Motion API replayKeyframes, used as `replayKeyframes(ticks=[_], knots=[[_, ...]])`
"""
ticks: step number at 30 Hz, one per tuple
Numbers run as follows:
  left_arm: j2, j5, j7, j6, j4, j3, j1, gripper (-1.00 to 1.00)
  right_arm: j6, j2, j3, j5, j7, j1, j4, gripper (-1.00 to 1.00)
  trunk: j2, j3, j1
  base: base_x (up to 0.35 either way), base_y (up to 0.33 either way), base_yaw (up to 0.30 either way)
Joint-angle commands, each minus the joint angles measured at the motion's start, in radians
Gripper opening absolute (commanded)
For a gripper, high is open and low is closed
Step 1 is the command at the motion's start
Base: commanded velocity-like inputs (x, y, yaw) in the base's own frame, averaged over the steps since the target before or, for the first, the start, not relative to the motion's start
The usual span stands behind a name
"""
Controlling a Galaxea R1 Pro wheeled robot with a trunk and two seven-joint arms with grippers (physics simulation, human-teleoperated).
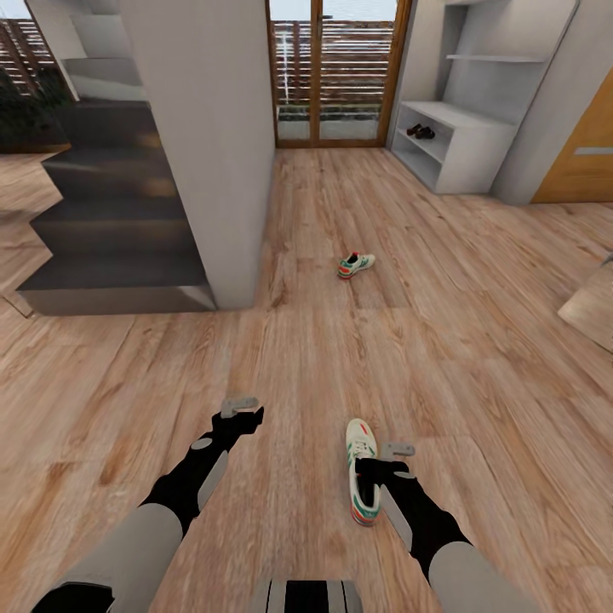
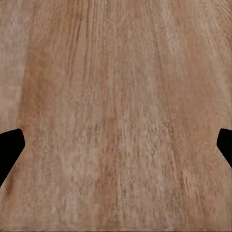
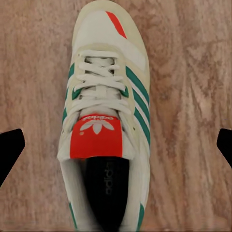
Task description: Pick up the two gym shoes and the two sandals from the corridor floor and place them onto the hallstand (shoe rack) in the corridor, making sure they are on the rack and not on the floor. Arrange them so the two gym shoes are next to each other and the two sandals are next to each other.
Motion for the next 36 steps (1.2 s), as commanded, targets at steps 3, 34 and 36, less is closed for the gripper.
replayKeyframes(ticks=[3,34,36], knots=[[0.0,0.01,-0.001,0.001,-0.001,-0.003,0.0,1.0,0.005,-0.001,0.006,-0.01,-0.008,0.0,-0.002,1.0,0.0,-0.001,-0.001,-0.244,0.112,0.0],[0.0,0.01,-0.001,0.0,-0.001,-0.003,0.0,1.0,0.005,-0.001,0.003,-0.01,-0.008,0.0,-0.003,1.0,-0.003,-0.062,0.004,-0.066,0.028,0.0],[0.0,0.01,-0.001,0.0,-0.001,-0.003,0.0,1.0,0.005,-0.001,0.003,-0.01,-0.008,0.0,-0.003,1.0,-0.003,-0.073,0.005,0.0,0.0,0.0]])
